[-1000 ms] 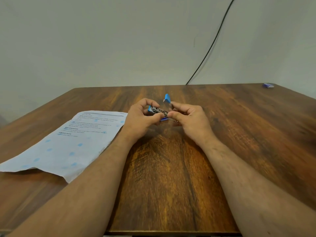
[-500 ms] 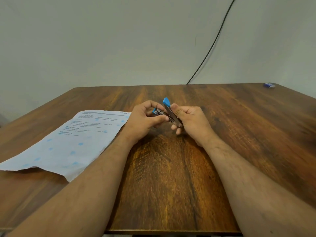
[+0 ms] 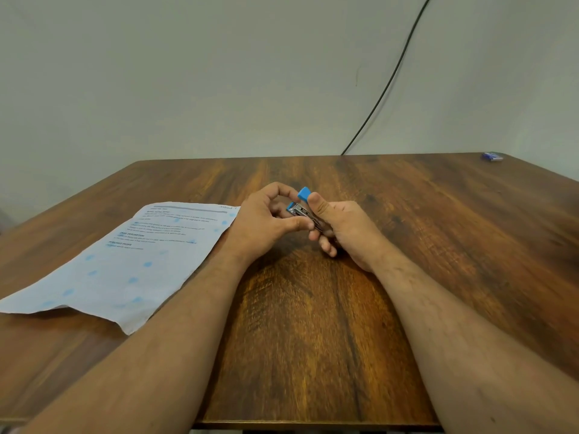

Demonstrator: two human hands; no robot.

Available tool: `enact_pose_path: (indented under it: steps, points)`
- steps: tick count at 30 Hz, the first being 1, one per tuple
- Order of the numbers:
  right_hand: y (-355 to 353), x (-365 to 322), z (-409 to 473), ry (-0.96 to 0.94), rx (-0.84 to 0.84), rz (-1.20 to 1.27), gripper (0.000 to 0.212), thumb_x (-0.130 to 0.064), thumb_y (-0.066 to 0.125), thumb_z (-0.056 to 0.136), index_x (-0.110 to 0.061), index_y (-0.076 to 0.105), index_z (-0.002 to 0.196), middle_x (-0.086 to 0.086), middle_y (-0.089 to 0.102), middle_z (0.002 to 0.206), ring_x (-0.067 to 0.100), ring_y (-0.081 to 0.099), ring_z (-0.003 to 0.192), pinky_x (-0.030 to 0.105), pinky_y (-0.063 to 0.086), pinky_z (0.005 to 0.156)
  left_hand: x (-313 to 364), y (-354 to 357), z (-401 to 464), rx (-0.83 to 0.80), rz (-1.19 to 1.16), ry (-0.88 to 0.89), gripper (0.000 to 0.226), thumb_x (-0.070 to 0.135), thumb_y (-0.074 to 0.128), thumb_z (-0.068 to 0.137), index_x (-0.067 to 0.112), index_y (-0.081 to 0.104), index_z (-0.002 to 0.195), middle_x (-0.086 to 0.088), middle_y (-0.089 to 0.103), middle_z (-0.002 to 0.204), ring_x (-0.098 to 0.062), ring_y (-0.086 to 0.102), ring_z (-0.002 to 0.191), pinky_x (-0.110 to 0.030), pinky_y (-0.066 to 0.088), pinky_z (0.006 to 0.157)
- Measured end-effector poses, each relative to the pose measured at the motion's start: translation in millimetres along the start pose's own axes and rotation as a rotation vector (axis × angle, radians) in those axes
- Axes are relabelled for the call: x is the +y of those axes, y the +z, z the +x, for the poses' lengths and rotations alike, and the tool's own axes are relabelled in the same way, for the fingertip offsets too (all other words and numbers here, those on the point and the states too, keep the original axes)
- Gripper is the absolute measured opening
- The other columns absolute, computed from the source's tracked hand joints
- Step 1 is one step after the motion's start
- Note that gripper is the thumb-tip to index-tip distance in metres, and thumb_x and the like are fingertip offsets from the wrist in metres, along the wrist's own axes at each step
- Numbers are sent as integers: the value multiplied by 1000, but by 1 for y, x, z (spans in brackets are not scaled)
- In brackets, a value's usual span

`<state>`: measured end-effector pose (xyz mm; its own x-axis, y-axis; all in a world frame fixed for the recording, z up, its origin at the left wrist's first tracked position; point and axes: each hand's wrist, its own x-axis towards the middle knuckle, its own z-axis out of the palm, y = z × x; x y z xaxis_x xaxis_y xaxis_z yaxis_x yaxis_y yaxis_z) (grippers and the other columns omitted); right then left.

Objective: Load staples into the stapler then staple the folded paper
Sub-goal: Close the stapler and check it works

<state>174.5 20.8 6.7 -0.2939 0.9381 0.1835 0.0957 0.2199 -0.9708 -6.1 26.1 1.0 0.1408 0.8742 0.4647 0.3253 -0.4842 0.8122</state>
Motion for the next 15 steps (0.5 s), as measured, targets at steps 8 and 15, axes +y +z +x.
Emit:
enact_pose_path:
  steps: [8, 15]
  points:
    - [-3, -1, -1, 110, 22, 242, 71, -68, 30, 96, -11, 71, 98, -3, 36, 49, 6, 22, 33, 16, 18, 36, -3, -2, 0, 171, 123, 3, 28, 4, 63, 85, 25, 62, 105, -7, 66, 66, -20, 63, 65, -36, 55, 69]
    - [-3, -2, 0, 102, 32, 275, 61, -59, 35, 101, -6, 66, 98, 2, 49, 51, 10, 34, 33, 20, 28, 38, 0, 0, 0, 190, 231, 27, 14, 6, 63, 87, 17, 70, 91, 6, 64, 64, 0, 55, 57, -10, 41, 55]
